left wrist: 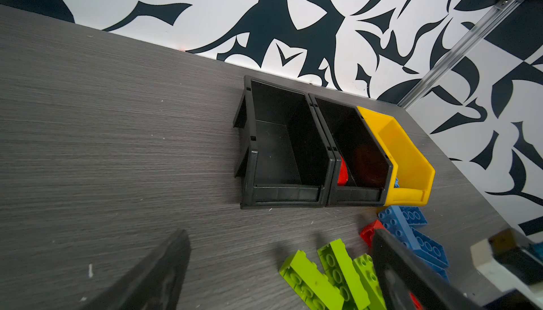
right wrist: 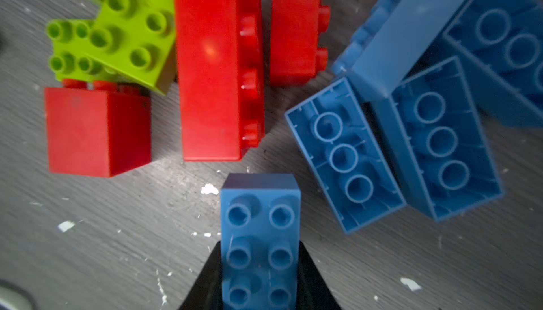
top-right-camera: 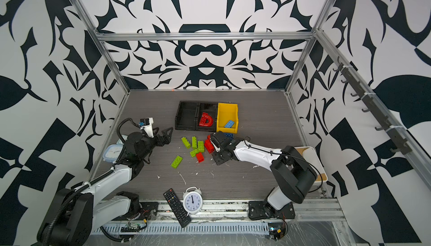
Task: Sort the legos into containers by color
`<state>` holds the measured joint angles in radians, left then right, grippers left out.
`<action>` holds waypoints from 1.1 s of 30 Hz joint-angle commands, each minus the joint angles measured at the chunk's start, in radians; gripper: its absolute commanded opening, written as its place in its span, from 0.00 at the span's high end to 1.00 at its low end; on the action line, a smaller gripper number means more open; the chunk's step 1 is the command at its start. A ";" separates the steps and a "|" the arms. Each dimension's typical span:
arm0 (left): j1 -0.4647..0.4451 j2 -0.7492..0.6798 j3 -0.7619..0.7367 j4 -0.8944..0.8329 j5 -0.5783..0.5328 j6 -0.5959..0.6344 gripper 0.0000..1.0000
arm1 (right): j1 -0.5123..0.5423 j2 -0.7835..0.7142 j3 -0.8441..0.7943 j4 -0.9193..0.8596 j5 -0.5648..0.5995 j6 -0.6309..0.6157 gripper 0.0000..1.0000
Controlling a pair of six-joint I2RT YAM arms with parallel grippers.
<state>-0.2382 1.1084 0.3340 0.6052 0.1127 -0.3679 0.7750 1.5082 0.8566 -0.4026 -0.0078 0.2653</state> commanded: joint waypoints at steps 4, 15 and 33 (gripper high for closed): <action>-0.003 -0.008 -0.008 0.010 0.005 -0.002 0.01 | -0.006 -0.128 0.008 -0.008 -0.016 0.017 0.78; -0.003 -0.029 -0.006 -0.004 0.029 -0.012 0.01 | -0.227 -0.147 0.218 -0.012 -0.074 -0.052 0.77; -0.064 0.070 -0.036 0.172 0.101 -0.077 0.01 | -0.427 0.324 0.605 0.065 -0.129 -0.129 0.74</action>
<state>-0.3012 1.1786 0.3172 0.7383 0.1890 -0.4477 0.3534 1.8214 1.3911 -0.3546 -0.1123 0.1570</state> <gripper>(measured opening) 0.992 0.350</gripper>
